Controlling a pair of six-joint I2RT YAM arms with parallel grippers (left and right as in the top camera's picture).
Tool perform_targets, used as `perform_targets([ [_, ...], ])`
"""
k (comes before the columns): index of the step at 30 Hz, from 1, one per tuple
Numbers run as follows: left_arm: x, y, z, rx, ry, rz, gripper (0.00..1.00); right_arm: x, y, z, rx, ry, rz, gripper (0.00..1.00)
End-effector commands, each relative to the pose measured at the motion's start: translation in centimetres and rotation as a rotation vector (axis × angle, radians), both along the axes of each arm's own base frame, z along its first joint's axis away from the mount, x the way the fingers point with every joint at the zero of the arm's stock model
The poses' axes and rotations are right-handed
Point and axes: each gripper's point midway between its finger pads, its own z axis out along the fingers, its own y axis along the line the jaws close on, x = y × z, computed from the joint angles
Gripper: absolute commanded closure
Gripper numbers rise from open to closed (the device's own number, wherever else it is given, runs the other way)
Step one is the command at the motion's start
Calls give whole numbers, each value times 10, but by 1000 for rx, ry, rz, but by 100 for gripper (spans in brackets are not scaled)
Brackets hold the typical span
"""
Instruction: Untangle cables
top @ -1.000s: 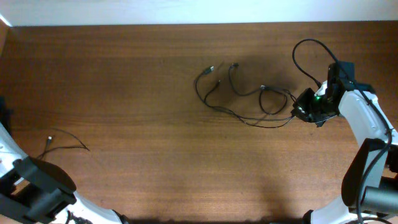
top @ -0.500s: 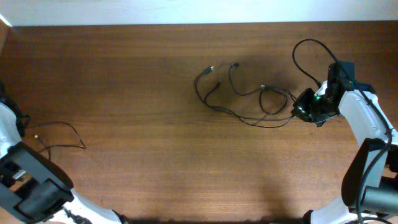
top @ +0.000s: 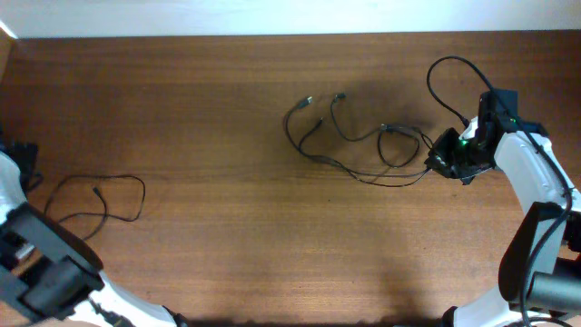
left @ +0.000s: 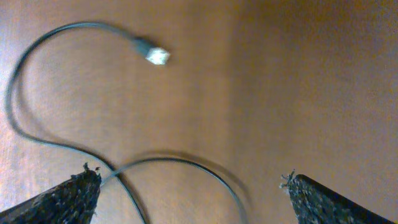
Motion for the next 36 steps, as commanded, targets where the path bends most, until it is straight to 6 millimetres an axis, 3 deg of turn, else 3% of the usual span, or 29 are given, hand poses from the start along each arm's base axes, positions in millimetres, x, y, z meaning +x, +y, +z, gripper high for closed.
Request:
perform_targets([
  [1, 34, -28, 130, 135, -253, -327, 2, 0, 9, -2, -4, -16, 71, 89],
  [3, 35, -57, 187, 216, -346, -445, 5, 0, 23, -2, -12, -32, 141, 84],
  [4, 36, -72, 203, 238, -373, -489, 5, 1, 28, -1, -14, -38, 163, 81],
  [5, 37, -83, 214, 252, -387, -522, 5, 1, 33, -1, -16, -41, 183, 71],
  [6, 39, -107, 228, 263, -405, -570, 5, 0, 42, -1, -20, -51, 232, 37],
  [7, 42, -123, 233, 262, -411, -604, 4, -1, 46, -1, -24, -56, 256, 23],
  [8, 46, -144, 236, 250, -416, -650, 4, -1, 50, -1, -28, -63, 282, 1],
  [12, 73, -227, 223, 203, -362, -916, 7, 2, 41, 18, -26, -51, 256, 1],
  [15, 86, -298, 218, 199, -326, -1154, 9, 11, 10, 60, -29, -59, 174, 1],
  [19, 91, -377, 207, 180, -297, -1397, 8, 20, -33, 93, -52, -134, 143, 1],
  [22, 93, -442, 177, 109, -238, -1564, 7, 14, -59, 94, -58, -124, 89, 1],
  [26, 94, -505, 134, 30, -151, -1706, 9, 11, -66, 93, -60, -121, 77, 1],
  [30, 77, -540, 86, -139, -24, -1664, 14, 9, -65, 91, -60, -110, 78, 1],
  [34, 53, -550, 47, -303, 121, -1490, 12, 7, -64, 85, -54, -96, 78, 1],
  [36, 48, -567, 31, -404, 132, -1422, 10, 7, -64, 83, -51, -91, 78, 1],
])
